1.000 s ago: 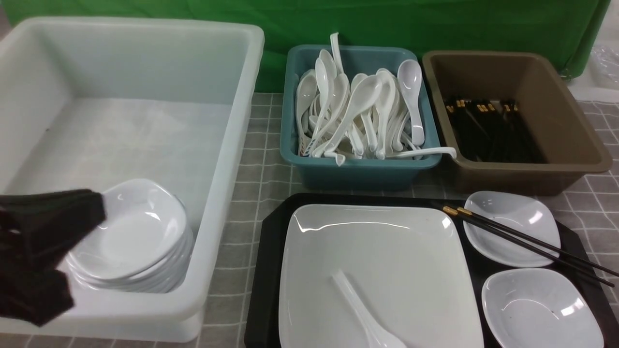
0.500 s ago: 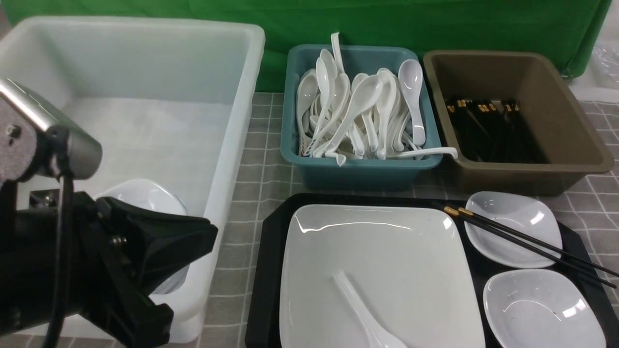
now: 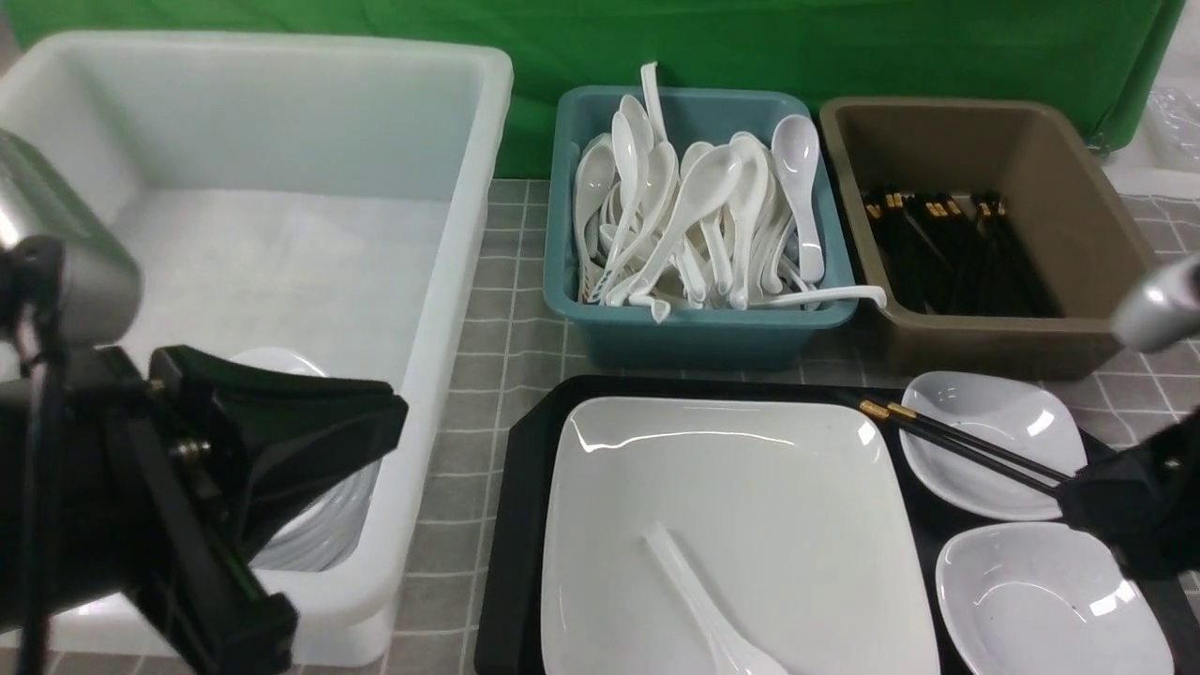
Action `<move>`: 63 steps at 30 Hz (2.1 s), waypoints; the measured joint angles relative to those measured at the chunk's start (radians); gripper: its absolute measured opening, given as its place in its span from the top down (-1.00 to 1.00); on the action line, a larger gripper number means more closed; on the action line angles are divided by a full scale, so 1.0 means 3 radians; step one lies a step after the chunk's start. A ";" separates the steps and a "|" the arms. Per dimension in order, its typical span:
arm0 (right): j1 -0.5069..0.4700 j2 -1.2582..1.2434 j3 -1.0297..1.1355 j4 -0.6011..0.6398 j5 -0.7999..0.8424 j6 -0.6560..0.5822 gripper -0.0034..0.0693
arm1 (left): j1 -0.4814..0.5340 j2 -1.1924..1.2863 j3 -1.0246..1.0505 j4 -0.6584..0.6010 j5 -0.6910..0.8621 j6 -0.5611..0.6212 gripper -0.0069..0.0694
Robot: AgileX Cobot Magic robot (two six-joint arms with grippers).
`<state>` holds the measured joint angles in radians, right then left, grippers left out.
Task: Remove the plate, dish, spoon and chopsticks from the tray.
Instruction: Use the right arm to grab a pair of chopsticks from the plate, then use the right arm to put the chopsticks into the small storage box on the right
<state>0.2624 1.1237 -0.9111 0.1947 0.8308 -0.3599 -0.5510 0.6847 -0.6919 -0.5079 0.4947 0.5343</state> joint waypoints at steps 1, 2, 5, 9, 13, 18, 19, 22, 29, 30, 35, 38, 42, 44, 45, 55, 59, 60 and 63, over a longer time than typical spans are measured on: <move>0.0000 0.0181 -0.0116 -0.0096 0.0053 -0.0035 0.39 | 0.0000 -0.0095 0.0000 0.0000 0.0023 0.0000 0.79; 0.0000 0.0264 -0.0158 -0.0147 0.0069 -0.0052 0.38 | 0.0000 -0.0135 0.0000 0.0000 0.0034 -0.0004 0.79; 0.0000 0.0832 -0.0432 -0.0529 0.0119 -0.0103 0.13 | 0.0000 -0.0448 -0.0003 -0.0003 0.0135 -0.0030 0.79; 0.0000 0.1397 -0.0682 -0.0848 0.0113 -0.0176 -0.31 | 0.0000 -0.0823 -0.0007 -0.0015 0.0426 -0.0051 0.79; -0.0025 0.1686 -0.0811 -0.0937 0.0060 -0.0251 -0.50 | 0.0000 -0.0963 -0.0007 -0.0015 0.0580 -0.0107 0.79; -0.0196 0.2129 -0.1043 -0.0914 0.0052 -0.0364 -0.57 | 0.0000 -0.1020 -0.0007 -0.0015 0.0672 -0.0126 0.79; -0.0229 0.2175 -0.1058 -0.0896 0.0048 -0.0393 -0.57 | 0.0000 -0.1020 -0.0007 -0.0015 0.0682 -0.0130 0.79; -0.0341 0.2307 -0.1073 -0.0758 0.0008 -0.0505 -0.57 | 0.0000 -0.1020 -0.0007 -0.0002 0.0691 -0.0152 0.79; -0.0436 0.2444 -0.1095 -0.0649 -0.0100 -0.0683 -0.47 | 0.0000 -0.1020 -0.0007 0.0042 0.0674 -0.0173 0.79; -0.0436 0.2448 -0.1099 -0.0649 -0.0109 -0.0689 -0.45 | 0.0000 -0.1020 -0.0007 0.0046 0.0667 -0.0173 0.79; -0.0440 0.2495 -0.1102 -0.0649 -0.0157 -0.0826 -0.20 | 0.0000 -0.1020 -0.0007 0.0049 0.0630 -0.0183 0.79; -0.0440 0.2550 -0.1102 -0.0649 -0.0157 -0.0860 -0.15 | 0.0000 -0.1020 -0.0007 0.0049 0.0615 -0.0184 0.79; -0.0440 0.2561 -0.1102 -0.0649 -0.0157 -0.0870 0.11 | 0.0000 -0.1020 -0.0007 0.0049 0.0610 -0.0190 0.79; -0.0440 0.2561 -0.1102 -0.0649 -0.0157 -0.0870 0.28 | 0.0000 -0.1020 -0.0007 0.0049 0.0589 -0.0190 0.79; -0.0440 0.2561 -0.1102 -0.0649 -0.0150 -0.0870 0.42 | 0.0000 -0.1020 -0.0007 0.0049 0.0565 -0.0190 0.79; -0.0436 0.2430 -0.1102 -0.0649 -0.0061 -0.1156 0.56 | 0.0000 -0.1020 -0.0007 0.0063 0.0379 -0.0190 0.79; -0.0389 0.2169 -0.1102 -0.0649 0.0300 -0.1398 0.56 | 0.0000 -0.1020 -0.0007 0.0077 0.0240 -0.0190 0.79; -0.0362 0.2090 -0.1102 -0.0618 0.0403 -0.1431 0.56 | 0.0000 -0.1020 -0.0007 0.0082 0.0171 -0.0190 0.79; -0.0288 0.1904 -0.1102 -0.0520 0.0593 -0.1460 0.56 | 0.0000 -0.1020 -0.0007 0.0096 0.0051 -0.0146 0.79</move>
<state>0.1758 1.6947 -1.2418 0.0388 1.0086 -0.7979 -0.5510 0.3788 -0.6939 -0.4790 0.5100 0.4904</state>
